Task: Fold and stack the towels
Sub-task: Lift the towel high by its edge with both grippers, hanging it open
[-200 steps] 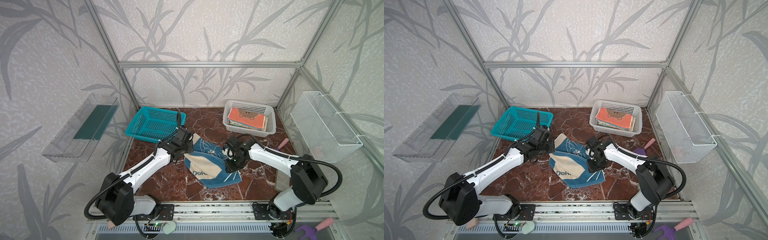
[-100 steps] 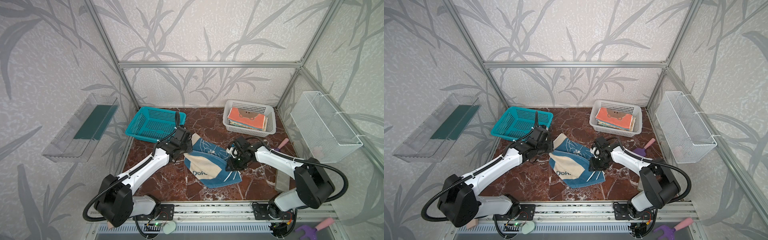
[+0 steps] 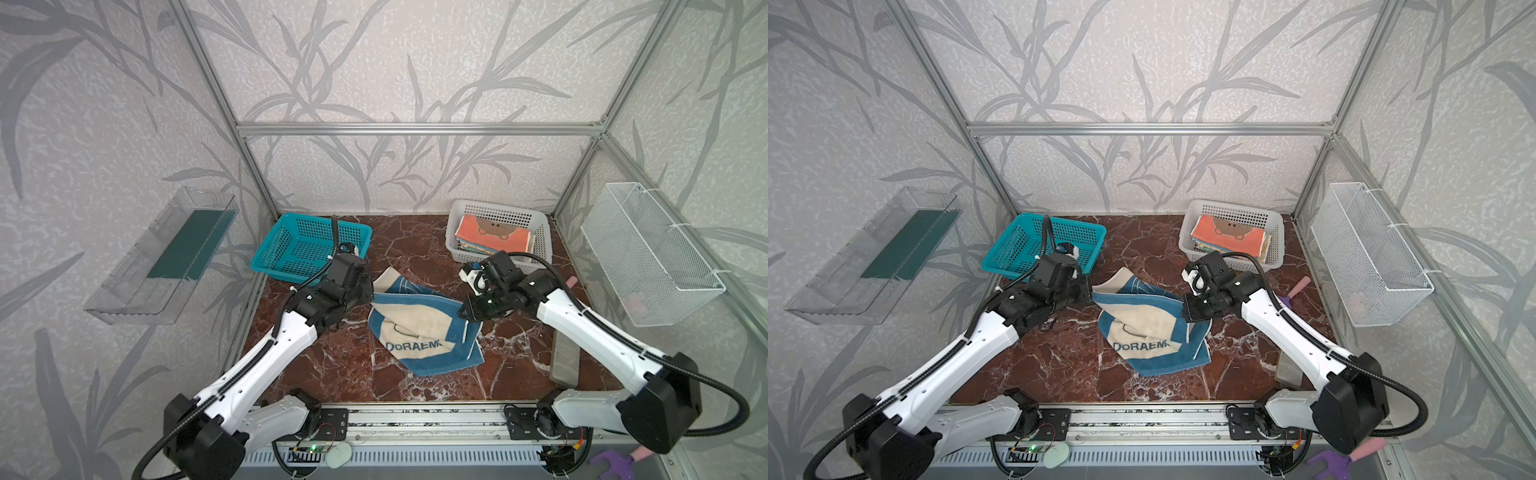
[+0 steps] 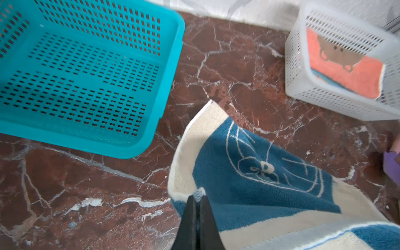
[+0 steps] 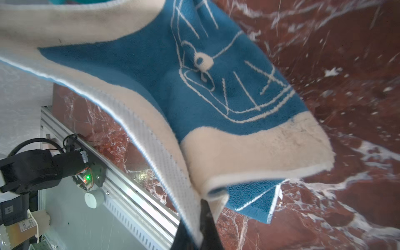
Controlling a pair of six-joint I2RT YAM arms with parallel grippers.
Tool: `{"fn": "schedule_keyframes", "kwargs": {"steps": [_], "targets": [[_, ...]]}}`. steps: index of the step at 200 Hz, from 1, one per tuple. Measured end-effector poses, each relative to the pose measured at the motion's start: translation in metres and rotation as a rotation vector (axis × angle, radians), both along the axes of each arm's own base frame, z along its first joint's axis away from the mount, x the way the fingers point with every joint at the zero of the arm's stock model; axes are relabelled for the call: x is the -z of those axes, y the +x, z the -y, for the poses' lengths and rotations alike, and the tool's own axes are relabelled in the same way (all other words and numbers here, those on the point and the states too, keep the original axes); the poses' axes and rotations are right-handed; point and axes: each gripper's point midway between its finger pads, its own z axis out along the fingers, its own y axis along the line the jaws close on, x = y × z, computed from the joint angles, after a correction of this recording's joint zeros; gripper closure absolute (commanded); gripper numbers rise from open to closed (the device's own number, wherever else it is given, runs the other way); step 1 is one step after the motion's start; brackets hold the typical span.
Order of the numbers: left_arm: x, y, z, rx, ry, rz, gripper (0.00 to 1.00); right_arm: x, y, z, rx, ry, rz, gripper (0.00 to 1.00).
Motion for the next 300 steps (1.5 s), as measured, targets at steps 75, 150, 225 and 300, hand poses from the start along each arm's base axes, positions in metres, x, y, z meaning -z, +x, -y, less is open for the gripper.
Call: {"fn": "schedule_keyframes", "kwargs": {"steps": [75, 150, 225, 300], "targets": [[-0.184, -0.026, -0.009, 0.066, -0.132, 0.366, 1.0, -0.169, -0.002, 0.019, -0.083, -0.003, 0.356, 1.0], [-0.369, -0.08, 0.002, 0.279, -0.309, 0.739, 1.0, -0.393, -0.009, 0.037, -0.06, 0.166, 0.989, 1.0], [-0.457, -0.133, 0.012, 0.482, -0.433, 0.985, 1.0, -0.457, -0.047, 0.049, -0.066, 0.321, 1.228, 1.0], [-0.514, -0.177, 0.017, 0.643, -0.512, 1.201, 1.0, -0.533, -0.113, 0.075, -0.085, 0.517, 1.531, 1.0]]}}
